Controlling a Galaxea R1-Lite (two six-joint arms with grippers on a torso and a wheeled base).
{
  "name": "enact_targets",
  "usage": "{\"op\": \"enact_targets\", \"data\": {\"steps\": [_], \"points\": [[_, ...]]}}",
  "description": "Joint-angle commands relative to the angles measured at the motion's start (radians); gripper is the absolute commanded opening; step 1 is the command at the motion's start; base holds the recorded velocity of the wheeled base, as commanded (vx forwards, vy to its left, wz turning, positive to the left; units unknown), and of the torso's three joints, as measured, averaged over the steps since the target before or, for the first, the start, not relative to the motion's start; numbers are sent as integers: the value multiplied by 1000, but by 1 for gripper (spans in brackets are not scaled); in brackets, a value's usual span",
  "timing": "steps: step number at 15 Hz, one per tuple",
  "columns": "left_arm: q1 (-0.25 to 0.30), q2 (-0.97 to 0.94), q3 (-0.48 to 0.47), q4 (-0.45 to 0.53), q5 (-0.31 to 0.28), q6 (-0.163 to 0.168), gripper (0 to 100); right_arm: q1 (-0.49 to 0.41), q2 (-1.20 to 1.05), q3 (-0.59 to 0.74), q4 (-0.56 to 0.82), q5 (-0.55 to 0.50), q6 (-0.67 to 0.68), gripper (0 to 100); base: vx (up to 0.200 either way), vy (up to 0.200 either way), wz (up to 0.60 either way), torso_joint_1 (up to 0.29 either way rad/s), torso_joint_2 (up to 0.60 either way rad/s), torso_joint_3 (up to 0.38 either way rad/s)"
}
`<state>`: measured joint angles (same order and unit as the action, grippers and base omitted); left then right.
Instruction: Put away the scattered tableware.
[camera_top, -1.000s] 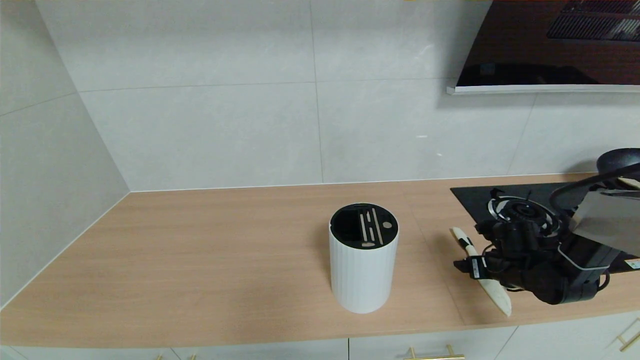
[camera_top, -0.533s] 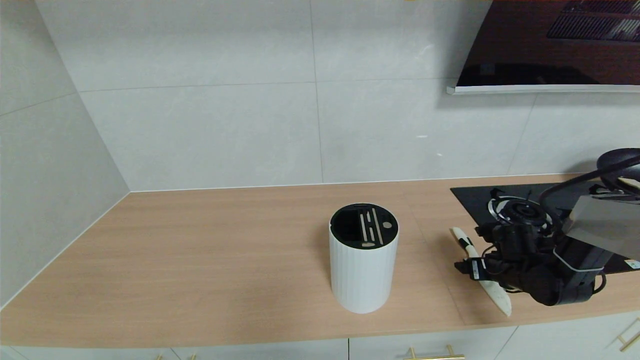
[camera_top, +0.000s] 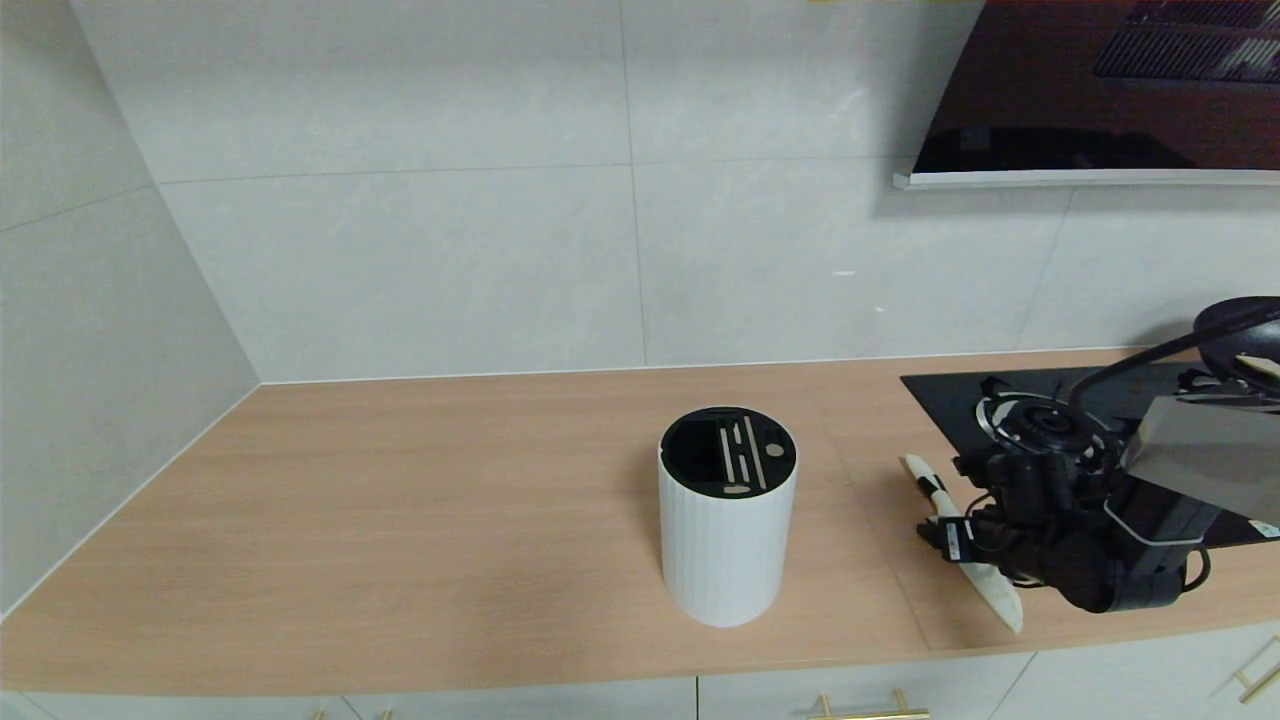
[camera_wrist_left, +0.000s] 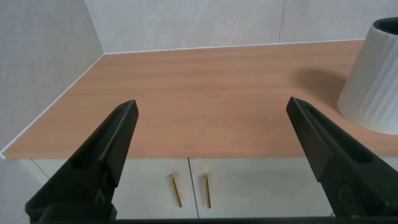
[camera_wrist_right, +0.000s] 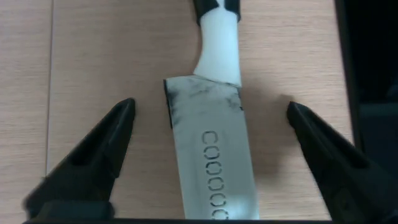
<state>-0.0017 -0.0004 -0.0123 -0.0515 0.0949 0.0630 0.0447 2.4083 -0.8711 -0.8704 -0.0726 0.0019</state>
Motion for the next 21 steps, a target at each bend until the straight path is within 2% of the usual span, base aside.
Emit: {"op": "enact_targets", "data": {"steps": [1, 9, 12, 15, 17, 19, 21], "points": [[0, 0, 0, 1, 0, 0, 100, 0, 6, 0, 4, -1, 0, 0, 0, 0, 0, 0, 0, 0], [0, 0, 0, -1, 3, 3, 100, 0, 0, -3, 4, 0, 0, 0, 0, 0, 0, 0, 0, 0], [0, 0, 0, -1, 0, 9, 100, 6, -130, 47, 4, 10, 3, 0, 0, 0, 0, 0, 0, 0], [0, 0, -6, -1, 0, 6, 100, 38, -356, 130, 13, 53, 16, 0, 0, 0, 0, 0, 0, 0], [0, 0, -55, 7, -3, 1, 100, 58, -469, 149, 31, 53, 24, 0, 0, 0, 0, 0, 0, 0], [-4, 73, -258, 99, -73, 3, 100, 87, -690, 150, 189, 60, 36, 0, 0, 0, 0, 0, 0, 0], [-4, 249, -426, 145, -153, 1, 100, 132, -842, 147, 284, 76, 36, 0, 0, 0, 0, 0, 0, 0]]}}
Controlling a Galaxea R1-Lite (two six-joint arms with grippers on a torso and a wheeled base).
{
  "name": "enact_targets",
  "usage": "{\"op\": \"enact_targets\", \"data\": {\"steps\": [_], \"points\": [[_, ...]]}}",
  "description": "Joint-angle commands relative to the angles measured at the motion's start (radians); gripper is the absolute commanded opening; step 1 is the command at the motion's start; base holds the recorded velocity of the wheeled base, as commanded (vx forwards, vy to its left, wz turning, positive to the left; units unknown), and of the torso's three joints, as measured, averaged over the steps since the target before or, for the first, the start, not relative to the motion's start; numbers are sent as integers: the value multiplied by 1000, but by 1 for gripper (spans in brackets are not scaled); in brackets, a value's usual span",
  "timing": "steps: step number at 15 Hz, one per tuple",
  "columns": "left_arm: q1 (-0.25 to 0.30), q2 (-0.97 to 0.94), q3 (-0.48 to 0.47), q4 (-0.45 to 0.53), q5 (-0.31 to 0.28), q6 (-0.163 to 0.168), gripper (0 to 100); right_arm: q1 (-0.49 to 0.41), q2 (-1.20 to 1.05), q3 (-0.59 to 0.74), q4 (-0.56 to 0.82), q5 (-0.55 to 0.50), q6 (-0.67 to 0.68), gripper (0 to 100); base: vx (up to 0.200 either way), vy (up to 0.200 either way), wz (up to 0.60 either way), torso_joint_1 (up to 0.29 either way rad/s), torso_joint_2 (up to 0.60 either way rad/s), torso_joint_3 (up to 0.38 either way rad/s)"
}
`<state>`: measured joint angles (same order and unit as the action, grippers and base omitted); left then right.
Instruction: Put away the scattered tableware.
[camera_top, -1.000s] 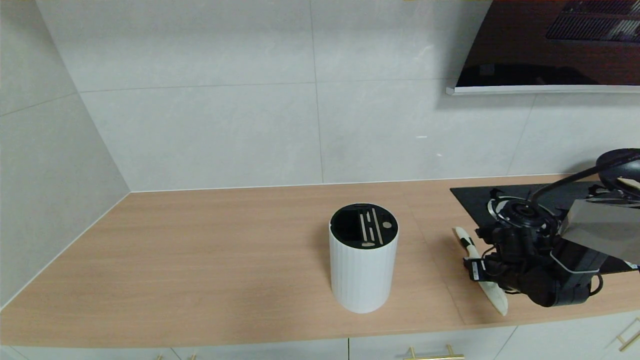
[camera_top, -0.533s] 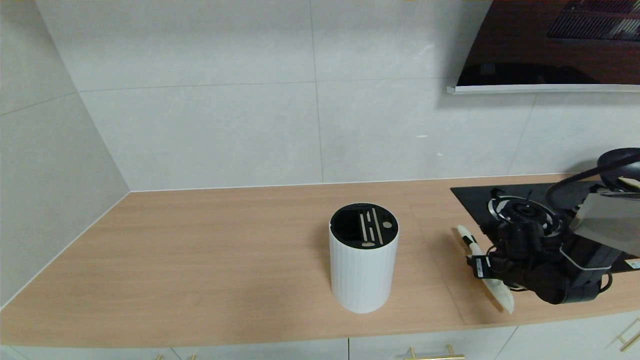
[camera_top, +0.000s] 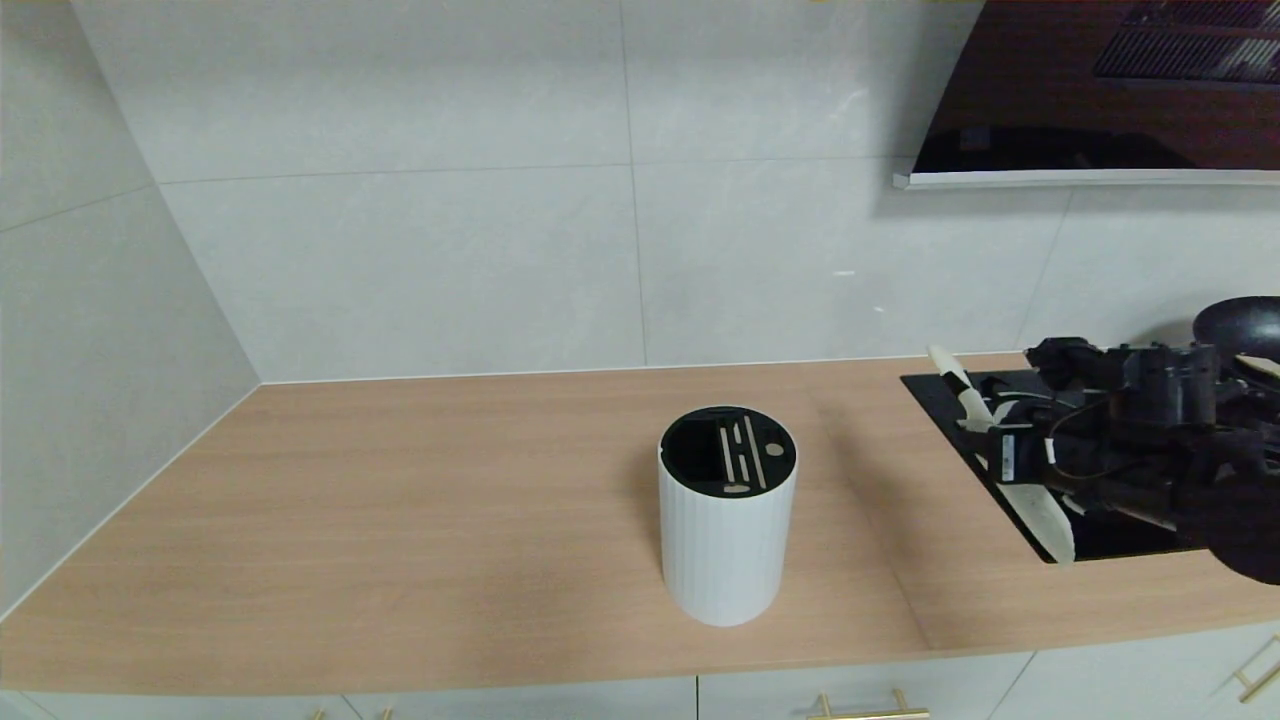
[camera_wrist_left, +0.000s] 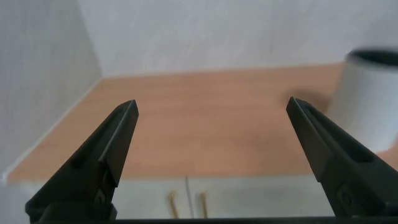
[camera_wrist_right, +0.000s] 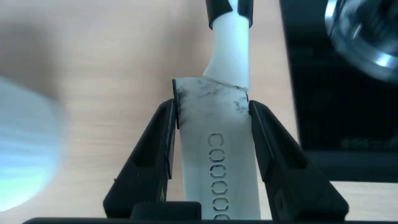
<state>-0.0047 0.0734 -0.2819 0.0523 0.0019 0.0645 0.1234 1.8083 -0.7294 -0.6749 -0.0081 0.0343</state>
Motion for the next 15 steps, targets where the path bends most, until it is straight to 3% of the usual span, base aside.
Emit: {"op": "enact_targets", "data": {"steps": [1, 2, 3, 4, 5, 9, 10, 11, 12, 13, 14, 15], "points": [[-1, 293, -217, 40, -92, 1, 100, 96, -303, 5, 132, 10, 4, 0, 0, 0, 0, 0, 0, 0], [-1, 327, -230, 40, -102, 5, 100, 113, -320, 5, 146, 8, 4, 0, 0, 0, 0, 0, 0, 0], [-1, 505, -276, 38, -140, 87, 100, 200, -400, 2, 222, -6, 6, 0, 0, 0, 0, 0, 0, 0], [-1, 586, -286, 29, -138, 124, 100, 242, -440, -2, 267, -6, 6, 0, 0, 0, 0, 0, 0, 0], [-1, 609, -287, 23, -138, 124, 100, 257, -452, -4, 281, -6, 6, 0, 0, 0, 0, 0, 0, 0], [-40, 868, -356, -241, -230, -66, 100, 449, -504, 1, 327, -7, 26, 0, 0, 0, 0, 0, 0, 0], [-46, 884, -365, -253, -241, -72, 100, 463, -503, 2, 327, -7, 33, 0, 0, 0, 0, 0, 0, 0], [-103, 933, -379, -275, -278, -101, 100, 518, -503, 4, 327, -9, 64, 0, 0, 0, 0, 0, 0, 0], [-195, 948, -378, -275, -296, -153, 100, 552, -503, 5, 327, -9, 72, 0, 0, 0, 0, 0, 0, 0], [-344, 968, -382, -278, -326, -321, 100, 585, -500, 5, 327, -9, 73, 0, 0, 0, 0, 0, 0, 0], [-451, 996, -393, -286, -372, -491, 100, 608, -488, 5, 327, -10, 73, 0, 0, 0, 0, 0, 0, 0], [-463, 1026, -407, -315, -407, -569, 100, 622, -474, 7, 327, -12, 75, 0, 0, 0, 0, 0, 0, 0]]}}
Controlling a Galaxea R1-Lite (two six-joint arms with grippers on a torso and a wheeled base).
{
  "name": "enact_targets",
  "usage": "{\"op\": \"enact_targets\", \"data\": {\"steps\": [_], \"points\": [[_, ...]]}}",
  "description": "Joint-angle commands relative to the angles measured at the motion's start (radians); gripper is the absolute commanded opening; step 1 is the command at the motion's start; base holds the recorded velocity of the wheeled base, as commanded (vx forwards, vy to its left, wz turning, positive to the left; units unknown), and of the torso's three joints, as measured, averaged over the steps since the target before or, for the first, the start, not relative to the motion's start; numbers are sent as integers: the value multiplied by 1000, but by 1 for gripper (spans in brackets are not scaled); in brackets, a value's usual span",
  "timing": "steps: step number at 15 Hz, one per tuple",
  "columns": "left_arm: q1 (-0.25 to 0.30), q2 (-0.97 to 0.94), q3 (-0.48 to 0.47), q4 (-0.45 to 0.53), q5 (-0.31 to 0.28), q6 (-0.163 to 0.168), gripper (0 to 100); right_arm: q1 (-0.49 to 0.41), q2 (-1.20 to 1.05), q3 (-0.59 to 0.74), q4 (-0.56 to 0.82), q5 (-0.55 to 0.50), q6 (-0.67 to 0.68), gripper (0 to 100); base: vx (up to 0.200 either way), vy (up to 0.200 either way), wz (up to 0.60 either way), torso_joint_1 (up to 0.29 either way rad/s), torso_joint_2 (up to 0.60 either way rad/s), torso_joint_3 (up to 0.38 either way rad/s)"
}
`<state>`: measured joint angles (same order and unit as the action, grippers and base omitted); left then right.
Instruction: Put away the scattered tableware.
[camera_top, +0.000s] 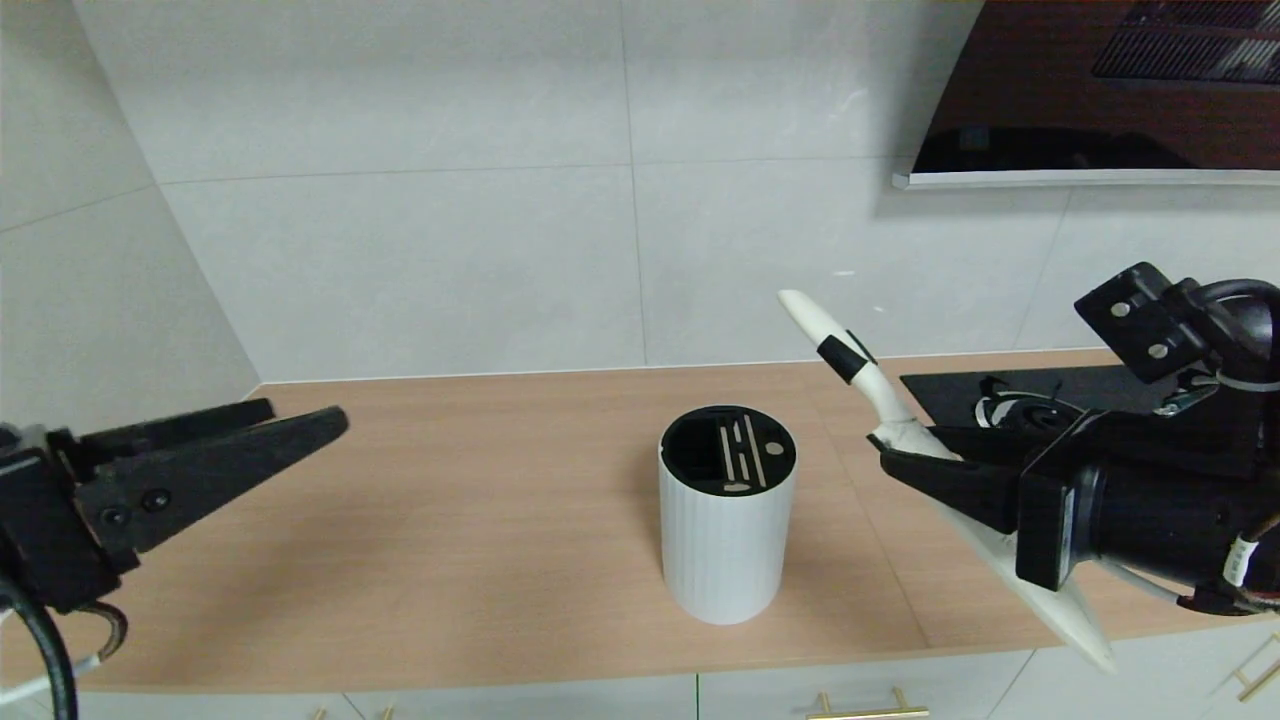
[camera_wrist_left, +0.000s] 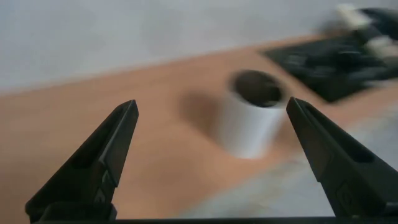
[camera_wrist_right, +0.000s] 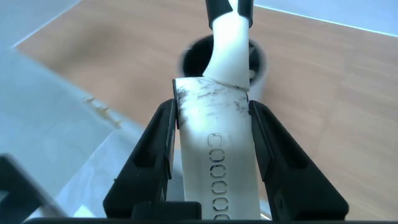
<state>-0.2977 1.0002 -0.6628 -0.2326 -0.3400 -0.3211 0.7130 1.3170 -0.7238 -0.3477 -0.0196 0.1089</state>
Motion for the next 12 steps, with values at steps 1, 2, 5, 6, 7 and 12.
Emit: {"op": "enact_targets", "data": {"steps": [1, 2, 5, 6, 7, 12], "points": [[-170, 121, -29, -65, -82, -213, 100, 42, 25, 1, -4, -5, 2, 0, 0, 0, 0, 0, 0, 0], [-170, 149, -26, -125, -88, -243, 100, 63, 37, -12, -8, -14, 3, 0, 0, 0, 0, 0, 0, 0], [-178, 360, -64, -346, -94, -297, 100, 114, 208, -160, -5, -112, 11, 0, 0, 0, 0, 0, 0, 0], [-192, 394, -75, -370, -94, -297, 100, 126, 238, -180, -11, -137, 18, 0, 0, 0, 0, 0, 0, 0], [-199, 442, -95, -386, -93, -299, 100, 151, 257, -192, -20, -135, 38, 0, 0, 0, 0, 0, 0, 0], [-253, 586, -153, -395, 49, -303, 100, 255, 349, -197, -79, -192, 55, 0, 0, 0, 0, 0, 0, 0]]}}
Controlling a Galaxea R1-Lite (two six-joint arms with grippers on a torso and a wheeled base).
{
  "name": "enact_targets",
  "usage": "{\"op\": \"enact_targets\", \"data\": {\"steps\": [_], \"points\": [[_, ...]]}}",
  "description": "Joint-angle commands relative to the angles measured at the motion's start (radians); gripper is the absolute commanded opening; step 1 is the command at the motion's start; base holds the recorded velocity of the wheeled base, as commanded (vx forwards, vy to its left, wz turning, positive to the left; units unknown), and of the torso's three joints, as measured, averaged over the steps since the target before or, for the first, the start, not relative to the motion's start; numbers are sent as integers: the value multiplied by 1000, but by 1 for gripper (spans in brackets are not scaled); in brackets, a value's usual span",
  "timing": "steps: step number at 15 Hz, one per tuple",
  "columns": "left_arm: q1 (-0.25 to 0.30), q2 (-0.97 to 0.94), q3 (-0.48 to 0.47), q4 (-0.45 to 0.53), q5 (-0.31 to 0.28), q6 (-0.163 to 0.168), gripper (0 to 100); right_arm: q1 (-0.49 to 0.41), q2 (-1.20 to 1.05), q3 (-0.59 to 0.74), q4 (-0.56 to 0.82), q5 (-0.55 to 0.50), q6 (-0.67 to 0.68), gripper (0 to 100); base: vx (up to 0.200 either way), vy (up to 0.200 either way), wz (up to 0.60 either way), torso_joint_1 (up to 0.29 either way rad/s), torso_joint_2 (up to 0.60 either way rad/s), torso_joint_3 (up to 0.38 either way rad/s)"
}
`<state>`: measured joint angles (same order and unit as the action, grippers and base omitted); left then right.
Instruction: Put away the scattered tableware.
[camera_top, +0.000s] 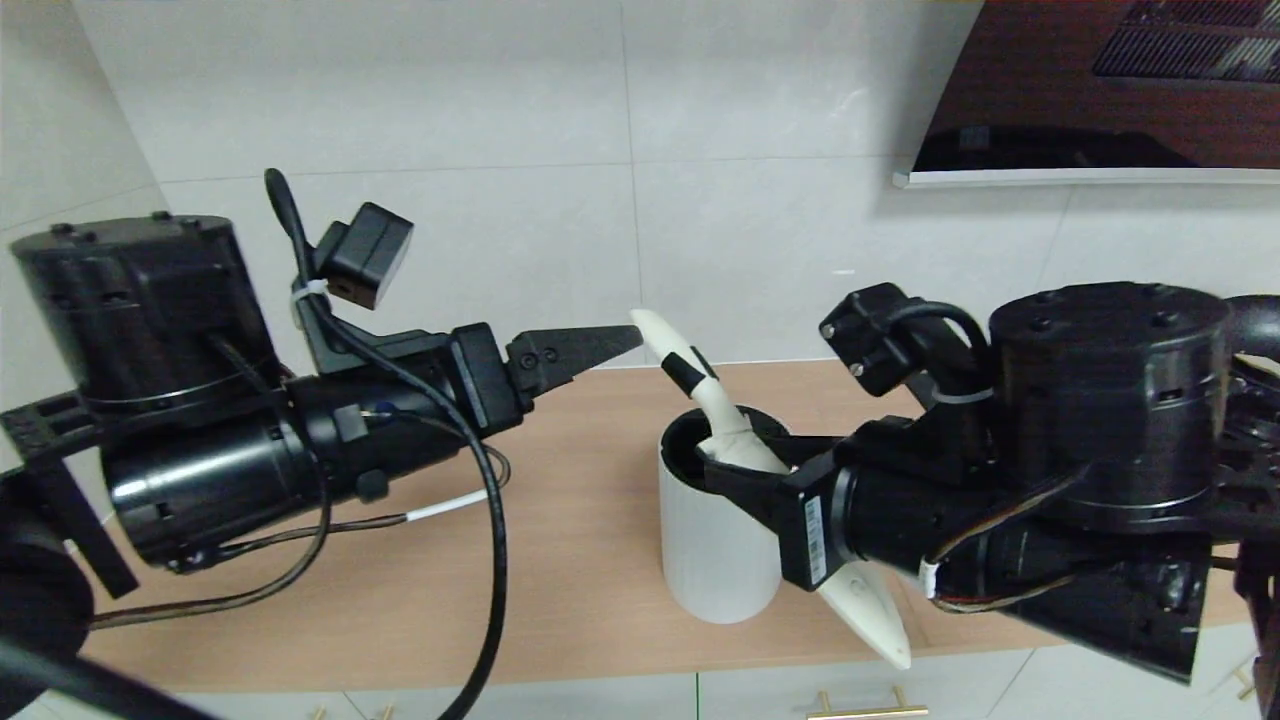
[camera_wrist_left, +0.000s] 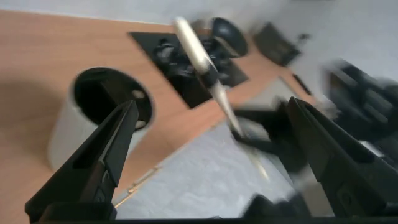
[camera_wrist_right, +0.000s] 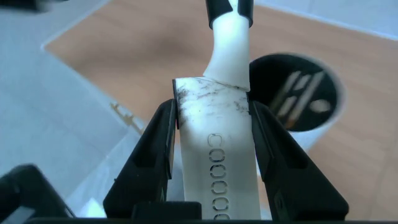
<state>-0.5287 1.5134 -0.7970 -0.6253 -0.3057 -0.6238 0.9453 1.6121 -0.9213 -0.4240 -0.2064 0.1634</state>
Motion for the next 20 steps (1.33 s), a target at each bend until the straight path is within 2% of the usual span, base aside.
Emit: {"op": "enact_targets", "data": {"steps": [1, 2, 3, 5, 8, 10, 13, 20], "points": [[-45, 106, -27, -5, 71, -4, 100, 33, 75, 2, -22, -18, 1, 0, 0, 0, 0, 0, 0, 0], [-57, 119, -31, -19, 82, -16, 100, 38, 83, 4, -38, -18, 2, 0, 0, 0, 0, 0, 0, 0], [-62, 122, -31, -40, 82, -43, 100, 44, 94, 4, -51, -19, 10, 0, 0, 0, 0, 0, 0, 0], [-63, 129, -33, -56, 83, -65, 100, 49, 107, -1, -94, -28, 48, 0, 0, 0, 0, 0, 0, 0], [-70, 145, -31, -60, 89, -65, 100, 59, 130, -11, -144, -85, 54, 0, 0, 0, 0, 0, 0, 0], [-70, 165, -34, -73, 117, -65, 100, 61, 130, -11, -162, -91, 64, 0, 0, 0, 0, 0, 0, 0], [-80, 180, -31, -146, 163, -65, 100, 63, 130, -10, -162, -91, 65, 0, 0, 0, 0, 0, 0, 0], [-93, 182, -30, -149, 166, -65, 100, 81, 127, -5, -188, -91, 73, 0, 0, 0, 0, 0, 0, 0]]}}
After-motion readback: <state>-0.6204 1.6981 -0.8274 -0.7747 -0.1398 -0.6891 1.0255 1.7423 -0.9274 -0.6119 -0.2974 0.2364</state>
